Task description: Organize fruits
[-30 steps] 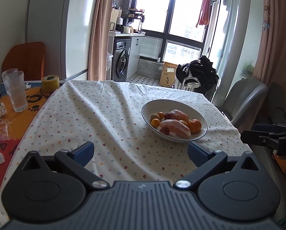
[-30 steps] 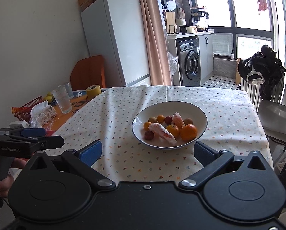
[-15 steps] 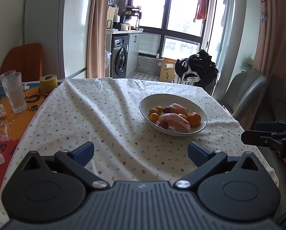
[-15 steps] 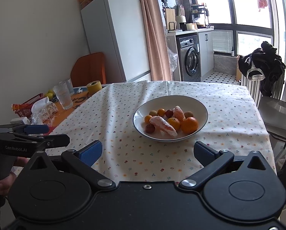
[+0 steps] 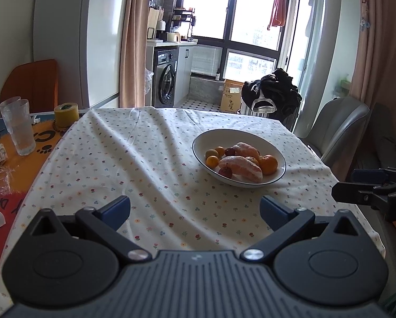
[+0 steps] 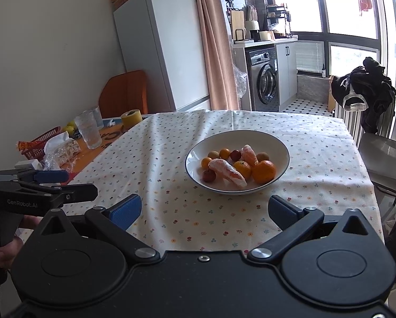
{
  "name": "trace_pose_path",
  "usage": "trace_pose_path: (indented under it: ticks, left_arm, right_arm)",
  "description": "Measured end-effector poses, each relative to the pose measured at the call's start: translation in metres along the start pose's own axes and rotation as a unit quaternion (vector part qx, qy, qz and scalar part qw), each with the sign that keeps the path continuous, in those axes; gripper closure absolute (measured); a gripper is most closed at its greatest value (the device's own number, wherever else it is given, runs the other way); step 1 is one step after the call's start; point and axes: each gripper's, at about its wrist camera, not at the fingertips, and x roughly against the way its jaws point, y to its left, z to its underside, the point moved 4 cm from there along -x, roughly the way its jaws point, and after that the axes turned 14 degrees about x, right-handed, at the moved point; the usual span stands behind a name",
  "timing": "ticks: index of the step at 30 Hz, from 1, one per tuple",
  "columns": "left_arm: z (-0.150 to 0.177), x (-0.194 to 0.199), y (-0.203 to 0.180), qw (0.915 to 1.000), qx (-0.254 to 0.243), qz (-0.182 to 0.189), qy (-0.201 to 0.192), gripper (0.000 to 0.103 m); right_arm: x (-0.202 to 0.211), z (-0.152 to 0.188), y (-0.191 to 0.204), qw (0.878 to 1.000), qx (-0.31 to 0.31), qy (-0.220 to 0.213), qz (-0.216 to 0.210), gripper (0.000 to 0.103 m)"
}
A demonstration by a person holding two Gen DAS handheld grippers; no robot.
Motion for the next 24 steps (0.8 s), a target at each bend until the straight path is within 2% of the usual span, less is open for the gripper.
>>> trace_pose_path:
  ticks: [24]
  left_arm:
    - [-0.0001, 0.0016, -0.0042, 1.0, -0.001, 0.003, -0.003, 0.0]
  right_arm:
    - [0.0026, -0.0022, -0.0009, 1.0, 0.004, -0.006, 0.005, 0.0]
